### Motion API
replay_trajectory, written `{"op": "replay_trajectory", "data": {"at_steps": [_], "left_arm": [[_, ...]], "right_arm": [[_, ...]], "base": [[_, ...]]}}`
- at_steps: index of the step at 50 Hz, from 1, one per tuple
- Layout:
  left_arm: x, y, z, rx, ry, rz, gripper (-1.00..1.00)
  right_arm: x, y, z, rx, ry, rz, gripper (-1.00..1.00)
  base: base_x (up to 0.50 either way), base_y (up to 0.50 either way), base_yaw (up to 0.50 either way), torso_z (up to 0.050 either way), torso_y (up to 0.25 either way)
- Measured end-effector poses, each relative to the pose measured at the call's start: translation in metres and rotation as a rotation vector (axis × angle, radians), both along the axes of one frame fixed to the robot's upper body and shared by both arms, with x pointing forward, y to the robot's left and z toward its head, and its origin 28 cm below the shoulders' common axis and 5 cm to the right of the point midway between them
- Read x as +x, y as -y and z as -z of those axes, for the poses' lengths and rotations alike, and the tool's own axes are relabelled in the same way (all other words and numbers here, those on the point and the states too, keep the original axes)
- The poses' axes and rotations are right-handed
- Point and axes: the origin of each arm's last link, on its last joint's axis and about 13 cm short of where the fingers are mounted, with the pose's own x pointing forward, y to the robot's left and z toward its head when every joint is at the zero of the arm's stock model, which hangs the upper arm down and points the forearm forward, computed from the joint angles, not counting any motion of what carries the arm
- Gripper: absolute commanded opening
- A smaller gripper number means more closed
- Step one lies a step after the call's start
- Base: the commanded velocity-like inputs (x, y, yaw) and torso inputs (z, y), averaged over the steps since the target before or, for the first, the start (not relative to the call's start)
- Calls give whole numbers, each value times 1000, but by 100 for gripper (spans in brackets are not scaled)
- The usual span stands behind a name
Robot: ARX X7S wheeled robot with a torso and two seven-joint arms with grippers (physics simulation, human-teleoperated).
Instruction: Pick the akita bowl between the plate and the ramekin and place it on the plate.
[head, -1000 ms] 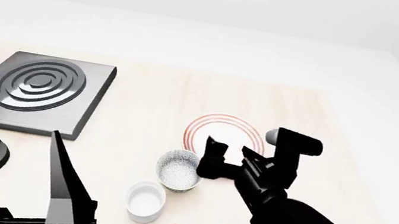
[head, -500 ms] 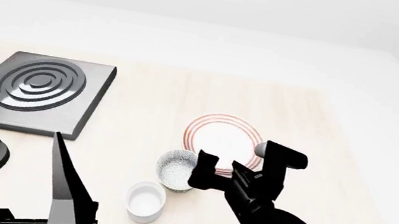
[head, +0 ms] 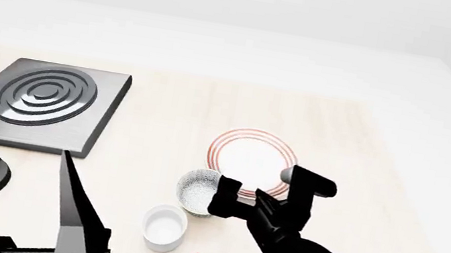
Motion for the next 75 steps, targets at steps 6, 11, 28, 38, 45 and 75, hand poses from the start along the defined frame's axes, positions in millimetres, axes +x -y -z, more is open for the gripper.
{"op": "replay_trajectory", "data": {"at_steps": [6,11,28,38,45,75], "left_arm": [[0,0,1,0,-3,-1,100],[0,0,1,1,-4,0,100],[1,0,1,2,-5,2,100],[1,0,2,1,-6,0,100],[0,0,2,3,-6,1,100],[1,0,3,5,-6,-1,100]], "right_arm": [[2,-1,4,2,-9,6,100],[4,-1,7,4,-17,12,100],[4,-2,16,-6,-41,16,100],[3,-5,18,7,-49,7,100],[3,-7,19,37,-57,8,100],[3,-10,34,78,-100,27,100]], "base": [[0,0,0,0,0],[0,0,0,0,0],[0,0,0,0,0],[0,0,0,0,0],[0,0,0,0,0],[0,0,0,0,0]]}}
